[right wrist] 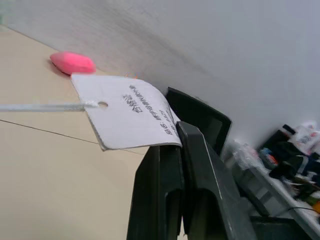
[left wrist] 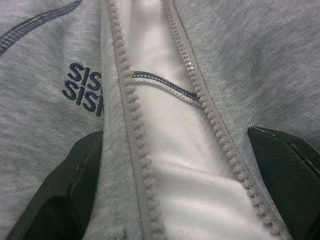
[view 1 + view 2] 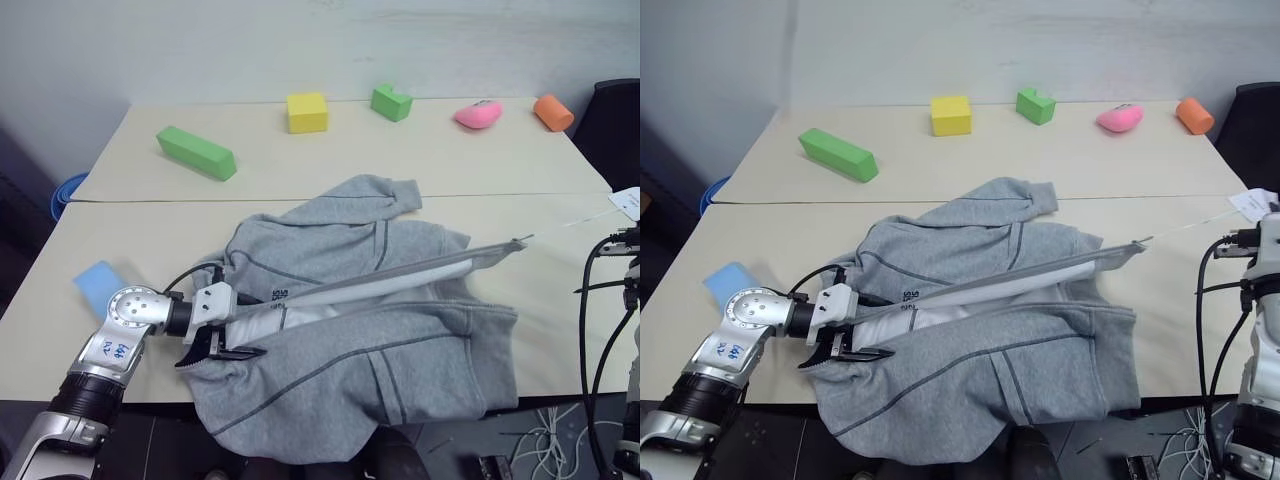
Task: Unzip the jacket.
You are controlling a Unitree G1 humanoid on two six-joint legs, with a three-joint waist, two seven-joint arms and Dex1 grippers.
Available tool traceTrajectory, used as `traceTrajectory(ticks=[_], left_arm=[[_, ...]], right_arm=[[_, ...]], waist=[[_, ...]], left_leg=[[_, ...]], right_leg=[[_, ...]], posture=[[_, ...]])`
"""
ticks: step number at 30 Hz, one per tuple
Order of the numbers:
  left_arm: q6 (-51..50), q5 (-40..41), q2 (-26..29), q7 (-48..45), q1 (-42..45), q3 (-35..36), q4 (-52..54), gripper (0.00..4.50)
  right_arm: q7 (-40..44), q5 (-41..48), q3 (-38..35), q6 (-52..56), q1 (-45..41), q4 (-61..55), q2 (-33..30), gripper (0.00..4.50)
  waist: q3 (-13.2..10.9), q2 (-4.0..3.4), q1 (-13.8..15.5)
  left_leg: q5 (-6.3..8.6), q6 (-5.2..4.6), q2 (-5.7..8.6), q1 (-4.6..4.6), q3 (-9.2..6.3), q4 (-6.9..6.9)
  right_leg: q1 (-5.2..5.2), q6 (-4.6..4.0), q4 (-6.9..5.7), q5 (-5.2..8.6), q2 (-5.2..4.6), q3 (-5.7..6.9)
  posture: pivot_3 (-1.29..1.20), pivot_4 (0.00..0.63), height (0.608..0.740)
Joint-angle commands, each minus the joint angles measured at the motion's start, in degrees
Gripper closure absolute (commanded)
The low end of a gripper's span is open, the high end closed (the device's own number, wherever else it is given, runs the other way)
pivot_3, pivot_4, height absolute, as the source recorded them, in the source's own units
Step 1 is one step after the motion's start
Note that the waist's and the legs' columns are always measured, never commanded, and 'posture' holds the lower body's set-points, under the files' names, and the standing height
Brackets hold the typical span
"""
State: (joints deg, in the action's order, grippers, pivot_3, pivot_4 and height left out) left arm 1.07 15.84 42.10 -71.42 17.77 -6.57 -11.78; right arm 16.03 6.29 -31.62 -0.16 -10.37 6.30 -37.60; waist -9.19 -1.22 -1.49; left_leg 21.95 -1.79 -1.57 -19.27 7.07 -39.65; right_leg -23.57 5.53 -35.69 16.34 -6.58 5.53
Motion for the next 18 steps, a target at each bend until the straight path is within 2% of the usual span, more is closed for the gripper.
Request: traceTrajectory(ticks=[1, 3, 6, 8, 10, 12, 13, 15, 16, 18], left_arm=[[-8.12, 5.18, -0.10, -0.78, -2.36, 2.16, 3.54, 0.00], [-12.29, 8.32, 0.56, -0.60, -2.62, 4.44, 6.79, 0.00], [-17.58, 13.17, 1.65, 0.18, -2.88, 8.81, 11.71, 0.00], [-21.41, 16.27, 3.66, -0.92, -3.76, 11.14, 14.80, 0.00], [-23.51, 16.98, 7.28, -3.33, -5.53, 12.24, 17.09, 0.00], [-23.47, 17.05, 9.75, -3.79, -7.35, 14.83, 18.38, 0.00], [-22.54, 16.69, 10.77, -4.09, -8.94, 16.25, 18.65, 0.00], [-17.22, 14.79, 10.65, -4.29, -12.10, 18.77, 18.38, 0.00], [-14.48, 13.63, 10.82, -5.14, -14.11, 19.41, 18.23, 0.00], [-8.65, 11.41, 9.56, -4.74, -17.59, 20.58, 18.41, 0.00]], right_arm=[[8.58, 6.59, -0.96, 3.56, 5.27, -5.63, -1.91, 3.86], [12.41, 9.95, -3.43, 4.70, 8.44, -6.71, -2.81, 3.23], [23.81, 15.93, -6.01, 4.79, 15.91, -8.90, -5.47, 2.27], [30.72, 19.76, -8.45, 2.76, 20.20, -10.01, -6.37, 1.58], [33.57, 27.64, -12.80, 6.70, 22.48, -12.73, -5.67, 0.92], [39.18, 33.62, -15.37, 9.95, 28.33, -19.48, -5.69, 0.21], [41.95, 34.77, -15.35, 9.70, 31.50, -23.63, -5.45, 0.03], [45.64, 35.50, -13.75, 9.26, 36.42, -29.91, -4.91, 0.03], [50.51, 32.84, -11.69, 4.66, 39.23, -31.46, -4.95, 0.03], [54.48, 30.10, -7.52, -0.63, 41.18, -32.81, -3.20, 0.03]], waist=[[-0.01, 0.02, 0.03], [-0.05, 0.07, 0.00], [-0.14, 0.20, 0.05], [-0.22, 0.33, 0.06], [-0.29, 0.45, 0.00], [-0.30, 0.42, -0.12], [-0.30, 0.41, -0.09], [-0.30, 0.43, -0.07], [-0.31, 0.44, -0.10], [-0.30, 0.53, -0.02]], left_leg=[[0.00, 0.00, 0.00, -0.02, 0.00, 0.01], [0.01, -0.02, 0.00, -0.05, 0.00, 0.01], [0.02, -0.05, 0.01, -0.08, 0.00, 0.00], [0.03, -0.05, -0.01, -0.10, -0.02, 0.00], [0.05, 0.00, -0.08, -0.04, -0.07, 0.02], [0.07, 0.02, -0.08, -0.01, -0.04, 0.06], [0.09, 0.05, -0.08, 0.02, -0.04, 0.09], [0.08, 0.13, -0.16, 0.06, -0.09, 0.27], [0.08, 0.15, -0.17, 0.07, -0.09, 0.30], [0.11, 0.16, -0.15, 0.08, -0.08, 0.31]], right_leg=[[0.00, 0.00, 0.02, 0.00, 0.01, 0.00], [0.00, 0.00, 0.06, 0.00, 0.02, 0.00], [-0.01, 0.01, 0.11, 0.00, 0.01, -0.01], [-0.01, 0.01, 0.14, 0.00, 0.01, -0.01], [0.07, 0.00, 0.18, 0.00, 0.03, 0.01], [0.07, 0.00, 0.21, 0.00, 0.02, -0.03], [0.06, -0.01, 0.20, 0.01, 0.02, -0.04], [0.03, -0.11, 0.25, 0.06, 0.04, 0.00], [0.04, -0.13, 0.27, 0.07, 0.05, 0.01], [0.05, -0.13, 0.56, 0.07, 0.04, 0.01]], posture=[[0.00, 0.150, 0.740], [0.00, 0.150, 0.740], [0.00, 0.150, 0.740], [0.00, 0.150, 0.740], [0.00, 0.150, 0.740], [0.00, 0.150, 0.740], [0.00, 0.150, 0.740], [0.00, 0.150, 0.740], [0.00, 0.150, 0.740], [0.00, 0.150, 0.740]])
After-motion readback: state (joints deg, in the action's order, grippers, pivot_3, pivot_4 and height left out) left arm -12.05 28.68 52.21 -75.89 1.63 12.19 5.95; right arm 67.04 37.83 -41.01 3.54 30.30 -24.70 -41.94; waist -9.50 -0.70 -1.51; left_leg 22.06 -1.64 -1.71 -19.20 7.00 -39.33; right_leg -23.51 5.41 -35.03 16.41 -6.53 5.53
